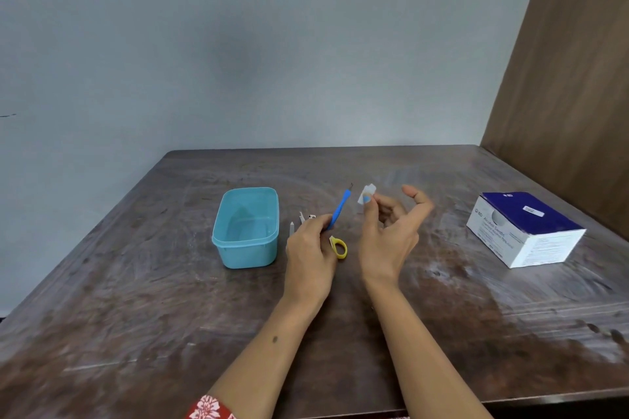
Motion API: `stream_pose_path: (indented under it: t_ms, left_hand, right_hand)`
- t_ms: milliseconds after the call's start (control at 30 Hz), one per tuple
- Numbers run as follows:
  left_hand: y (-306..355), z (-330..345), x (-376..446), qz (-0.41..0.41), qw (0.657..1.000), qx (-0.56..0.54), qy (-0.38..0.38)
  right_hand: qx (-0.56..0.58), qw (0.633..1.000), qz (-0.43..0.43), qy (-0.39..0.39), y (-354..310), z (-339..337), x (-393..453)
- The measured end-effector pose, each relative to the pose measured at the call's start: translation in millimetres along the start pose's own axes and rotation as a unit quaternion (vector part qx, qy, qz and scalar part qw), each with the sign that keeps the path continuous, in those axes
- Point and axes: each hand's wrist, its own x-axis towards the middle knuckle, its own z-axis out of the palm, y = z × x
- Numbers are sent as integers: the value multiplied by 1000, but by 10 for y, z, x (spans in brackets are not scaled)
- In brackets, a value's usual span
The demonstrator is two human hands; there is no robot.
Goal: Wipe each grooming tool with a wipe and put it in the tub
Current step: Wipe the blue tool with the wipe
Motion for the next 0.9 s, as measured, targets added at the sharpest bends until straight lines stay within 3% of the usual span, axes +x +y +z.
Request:
stream_pose_path:
  t_ms: [467, 733, 900]
  left_hand:
    - [-23, -24, 16, 37, 999, -31, 12]
    - [-1, -2, 7, -25, 998, -57, -31]
    - [17, -34, 14, -30, 998, -61, -21]
  right_hand:
    - [-33, 989, 36, -140, 33, 21, -80]
    - [-19, 996, 30, -80, -6, 2, -54]
    - [-36, 991, 25, -124, 14, 9, -80]
